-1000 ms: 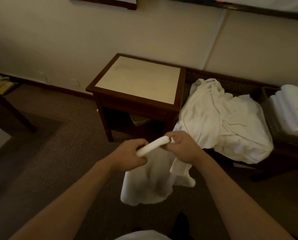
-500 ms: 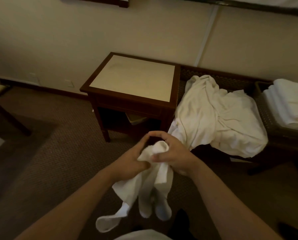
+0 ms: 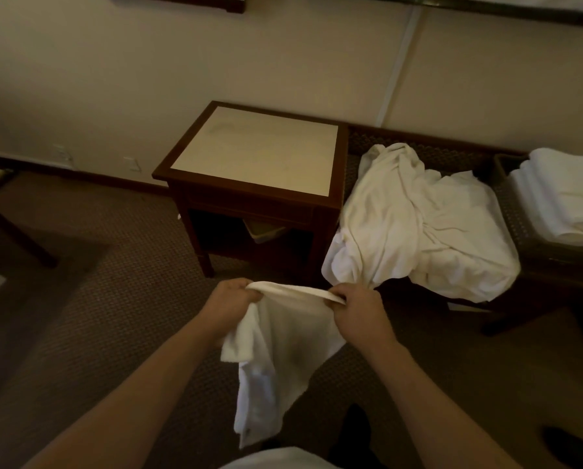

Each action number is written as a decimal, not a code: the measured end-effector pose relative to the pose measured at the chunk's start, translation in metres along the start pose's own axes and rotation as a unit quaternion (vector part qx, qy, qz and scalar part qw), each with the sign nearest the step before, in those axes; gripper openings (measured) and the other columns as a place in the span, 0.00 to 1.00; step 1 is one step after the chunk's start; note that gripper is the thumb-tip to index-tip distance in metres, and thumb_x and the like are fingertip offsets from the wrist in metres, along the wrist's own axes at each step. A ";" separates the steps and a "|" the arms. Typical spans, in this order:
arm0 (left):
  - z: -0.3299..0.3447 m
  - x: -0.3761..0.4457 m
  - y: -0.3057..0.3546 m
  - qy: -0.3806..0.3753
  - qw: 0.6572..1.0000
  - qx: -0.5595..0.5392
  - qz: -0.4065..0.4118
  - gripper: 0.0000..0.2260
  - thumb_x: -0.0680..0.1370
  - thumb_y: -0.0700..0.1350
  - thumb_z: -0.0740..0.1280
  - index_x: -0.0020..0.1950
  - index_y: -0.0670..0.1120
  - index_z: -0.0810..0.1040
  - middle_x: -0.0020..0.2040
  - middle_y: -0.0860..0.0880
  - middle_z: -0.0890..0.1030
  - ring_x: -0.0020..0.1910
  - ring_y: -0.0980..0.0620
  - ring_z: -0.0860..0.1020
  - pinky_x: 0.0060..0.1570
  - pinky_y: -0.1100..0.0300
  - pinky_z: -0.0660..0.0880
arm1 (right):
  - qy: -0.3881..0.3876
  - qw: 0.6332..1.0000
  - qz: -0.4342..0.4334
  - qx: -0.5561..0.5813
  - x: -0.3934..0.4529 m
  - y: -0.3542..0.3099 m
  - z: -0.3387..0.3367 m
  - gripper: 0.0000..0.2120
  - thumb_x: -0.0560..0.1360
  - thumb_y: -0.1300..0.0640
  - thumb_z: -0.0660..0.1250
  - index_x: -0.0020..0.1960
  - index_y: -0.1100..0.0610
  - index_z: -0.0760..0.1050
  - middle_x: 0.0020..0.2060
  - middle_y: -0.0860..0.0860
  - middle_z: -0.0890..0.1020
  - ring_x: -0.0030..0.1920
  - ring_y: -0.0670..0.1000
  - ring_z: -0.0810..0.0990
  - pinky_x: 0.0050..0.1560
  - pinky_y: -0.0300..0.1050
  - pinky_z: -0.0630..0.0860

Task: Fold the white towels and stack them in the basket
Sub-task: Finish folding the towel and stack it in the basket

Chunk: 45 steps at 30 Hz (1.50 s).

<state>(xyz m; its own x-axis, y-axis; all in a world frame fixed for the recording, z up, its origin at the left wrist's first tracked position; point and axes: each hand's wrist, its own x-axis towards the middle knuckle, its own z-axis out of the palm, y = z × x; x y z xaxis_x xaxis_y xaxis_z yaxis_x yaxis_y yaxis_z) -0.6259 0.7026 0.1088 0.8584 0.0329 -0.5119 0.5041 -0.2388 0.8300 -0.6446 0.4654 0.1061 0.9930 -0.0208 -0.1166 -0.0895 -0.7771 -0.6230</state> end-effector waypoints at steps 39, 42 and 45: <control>0.029 -0.028 -0.020 0.055 0.959 0.054 0.272 0.05 0.80 0.45 0.70 0.46 0.54 0.82 0.38 0.52 0.82 0.36 0.53 0.79 0.33 0.62 0.75 | -0.097 0.877 0.072 0.465 -0.026 -0.056 0.022 0.22 0.74 0.64 0.75 0.63 0.52 0.73 0.49 0.51 0.87 0.53 0.47 0.86 0.51 0.42 0.81; 0.028 -0.027 -0.018 0.013 0.965 0.035 0.259 0.03 0.78 0.47 0.72 0.46 0.55 0.84 0.39 0.51 0.83 0.39 0.50 0.81 0.38 0.54 0.78 | -0.023 0.904 0.061 0.423 -0.028 -0.056 0.019 0.16 0.74 0.67 0.74 0.56 0.54 0.75 0.43 0.50 0.88 0.46 0.45 0.86 0.44 0.37 0.80; 0.019 -0.020 -0.016 -0.022 0.963 0.044 0.264 0.02 0.77 0.48 0.73 0.46 0.55 0.85 0.43 0.53 0.83 0.43 0.52 0.81 0.44 0.49 0.80 | -0.012 0.916 0.033 0.400 -0.021 -0.052 0.008 0.16 0.74 0.66 0.75 0.56 0.54 0.75 0.42 0.51 0.88 0.46 0.48 0.87 0.45 0.39 0.81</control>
<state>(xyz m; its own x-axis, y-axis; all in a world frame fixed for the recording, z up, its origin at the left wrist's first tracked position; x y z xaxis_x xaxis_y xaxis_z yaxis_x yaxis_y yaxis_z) -0.6529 0.6869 0.1013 0.9873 -0.1554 -0.0341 -0.0131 -0.2927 0.9561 -0.6617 0.5114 0.1351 0.9820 -0.0298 -0.1863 -0.1879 -0.0648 -0.9801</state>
